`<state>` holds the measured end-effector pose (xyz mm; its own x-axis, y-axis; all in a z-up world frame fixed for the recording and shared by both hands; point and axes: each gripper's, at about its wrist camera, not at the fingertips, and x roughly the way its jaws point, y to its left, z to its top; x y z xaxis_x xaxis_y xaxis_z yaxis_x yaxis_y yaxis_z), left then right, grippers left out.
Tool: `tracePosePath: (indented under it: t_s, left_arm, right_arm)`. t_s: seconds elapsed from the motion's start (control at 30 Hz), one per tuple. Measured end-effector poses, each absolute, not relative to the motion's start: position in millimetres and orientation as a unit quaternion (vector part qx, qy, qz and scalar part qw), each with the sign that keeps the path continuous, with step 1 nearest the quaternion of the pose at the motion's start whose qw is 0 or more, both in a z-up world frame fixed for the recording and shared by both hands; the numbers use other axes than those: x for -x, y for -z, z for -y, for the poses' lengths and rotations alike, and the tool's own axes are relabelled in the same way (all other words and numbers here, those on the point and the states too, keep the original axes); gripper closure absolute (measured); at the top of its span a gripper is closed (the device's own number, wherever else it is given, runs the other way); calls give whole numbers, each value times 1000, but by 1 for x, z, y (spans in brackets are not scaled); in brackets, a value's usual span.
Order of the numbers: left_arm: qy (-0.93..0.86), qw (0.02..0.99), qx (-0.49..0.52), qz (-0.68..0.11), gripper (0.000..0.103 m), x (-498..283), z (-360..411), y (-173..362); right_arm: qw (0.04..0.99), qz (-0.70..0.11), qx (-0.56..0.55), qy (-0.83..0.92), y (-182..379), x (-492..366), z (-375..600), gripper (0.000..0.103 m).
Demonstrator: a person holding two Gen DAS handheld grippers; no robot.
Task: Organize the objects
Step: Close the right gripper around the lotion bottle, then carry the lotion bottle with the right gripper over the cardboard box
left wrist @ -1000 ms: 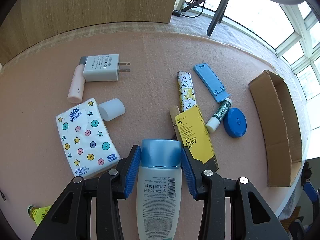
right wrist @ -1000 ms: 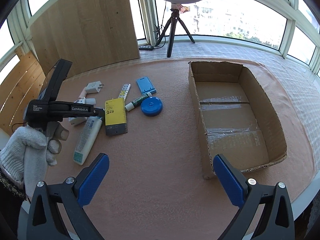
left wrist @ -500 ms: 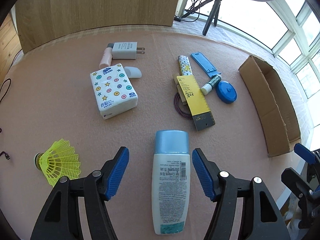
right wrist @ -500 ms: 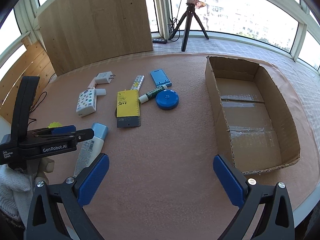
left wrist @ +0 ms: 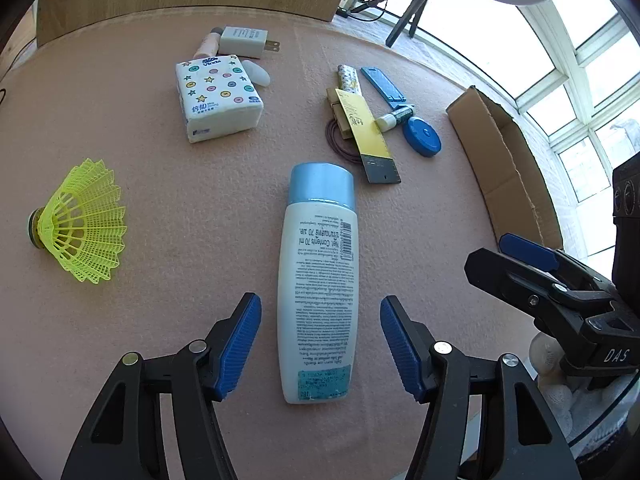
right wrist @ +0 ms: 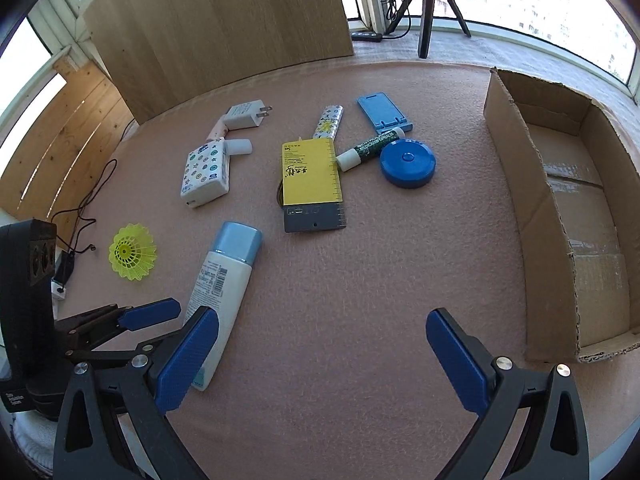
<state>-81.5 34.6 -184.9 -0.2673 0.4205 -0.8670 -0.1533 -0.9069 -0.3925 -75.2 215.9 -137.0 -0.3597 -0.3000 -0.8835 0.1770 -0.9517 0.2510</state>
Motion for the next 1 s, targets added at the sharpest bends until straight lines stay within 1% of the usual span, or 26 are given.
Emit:
tracePosePath:
  t_s: [0.17,0.23,0.5,0.57,0.6,0.63,0.7,0.73,0.77,0.8,0.87,0.93,1.0]
  left_arm:
    - [-781,206,578,115,40,74,-48,187]
    - [-784,202,575,115,40,75,-49,184]
    - [-786,190,574,130,40,84,-42,186]
    - [-784,192,575,136,40,86,-42,188]
    - [-783,193,575,138,40,86,-42,188]
    - [-782,195,575,139,41,86,-42,189]
    - [-779,197,578,142,49,87,-42,192]
    - [-778,197,579,144,52,87,-42,193]
    - [-776,199,581,147,58,87,-42,195]
    - [-774,201,581,150,61,88,-42,196]
    - [-774,203,580,154,61,88,-42,196]
    - [-774,202,580,153,62,88,-42,196]
    - [-774,201,580,156,62,88,-42,196]
  right_arm:
    - [168,75,-564,805,147,86,-204,0]
    - [176,76,-568,800,150,90,-199,1]
    - [194,77,-591,779,169,105,-183,6]
    - [202,80,-599,771,174,108,-180,12]
    - [207,83,-604,765,177,109,-178,14]
    - [212,86,-609,760,180,110,-177,18]
    - [216,81,-607,761,180,110,-175,21]
    - [221,79,-609,758,180,111,-173,27]
    - [225,78,-611,755,180,111,-171,34]
    - [228,76,-611,754,179,111,-170,37]
    - [246,80,-616,744,180,111,-166,53]
    - [257,87,-623,734,182,111,-163,60]
    - [256,80,-620,737,181,109,-161,60]
